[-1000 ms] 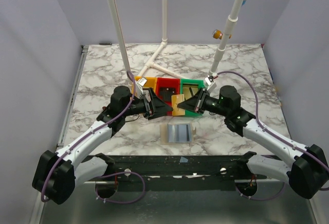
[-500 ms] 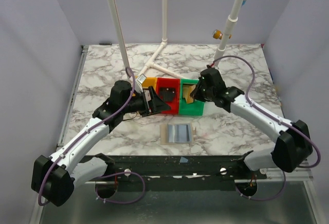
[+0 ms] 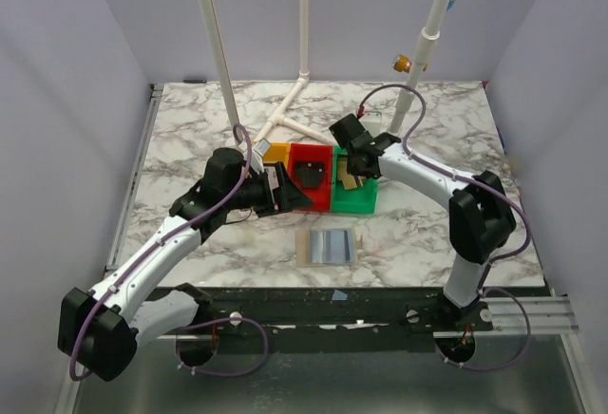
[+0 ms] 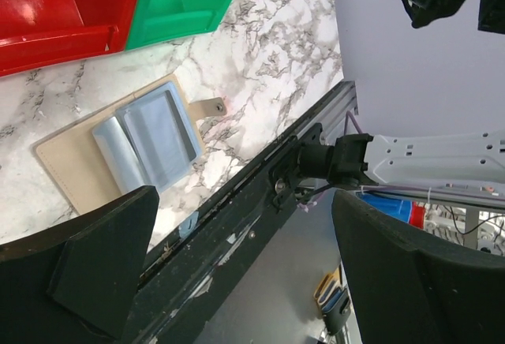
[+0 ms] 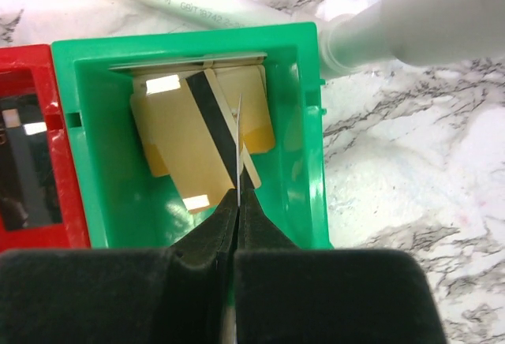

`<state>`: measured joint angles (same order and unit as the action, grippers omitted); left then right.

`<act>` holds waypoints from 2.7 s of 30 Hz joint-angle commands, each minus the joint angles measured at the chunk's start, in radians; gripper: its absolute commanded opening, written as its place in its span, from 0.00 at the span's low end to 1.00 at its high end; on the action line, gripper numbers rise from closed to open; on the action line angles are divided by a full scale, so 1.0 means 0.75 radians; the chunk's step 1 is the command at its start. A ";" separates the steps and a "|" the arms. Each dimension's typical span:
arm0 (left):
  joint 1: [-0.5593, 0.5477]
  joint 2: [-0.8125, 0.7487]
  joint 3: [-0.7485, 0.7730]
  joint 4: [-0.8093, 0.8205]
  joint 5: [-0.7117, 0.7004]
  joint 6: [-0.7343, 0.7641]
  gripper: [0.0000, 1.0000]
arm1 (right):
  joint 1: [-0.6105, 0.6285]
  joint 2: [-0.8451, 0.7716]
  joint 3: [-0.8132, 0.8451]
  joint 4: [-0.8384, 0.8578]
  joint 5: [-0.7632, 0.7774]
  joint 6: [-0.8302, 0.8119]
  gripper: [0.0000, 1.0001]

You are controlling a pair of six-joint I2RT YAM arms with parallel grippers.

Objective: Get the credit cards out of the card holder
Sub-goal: Place the credit card in the storage box, then remove the credit card from the card holder.

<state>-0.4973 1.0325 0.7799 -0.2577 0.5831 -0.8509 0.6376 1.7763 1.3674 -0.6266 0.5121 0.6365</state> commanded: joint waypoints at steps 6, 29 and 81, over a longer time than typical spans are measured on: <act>0.006 -0.028 0.006 -0.017 -0.039 0.027 0.95 | 0.036 0.196 0.197 -0.147 0.233 -0.076 0.01; 0.006 -0.051 -0.019 -0.006 -0.034 0.008 0.95 | 0.040 0.348 0.287 -0.114 0.179 -0.113 0.07; -0.054 0.037 -0.058 0.030 -0.078 0.009 0.95 | 0.160 -0.404 -0.065 -0.037 -0.252 0.024 0.97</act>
<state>-0.5072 1.0325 0.7517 -0.2672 0.5526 -0.8455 0.7418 1.5700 1.3983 -0.6727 0.3981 0.6064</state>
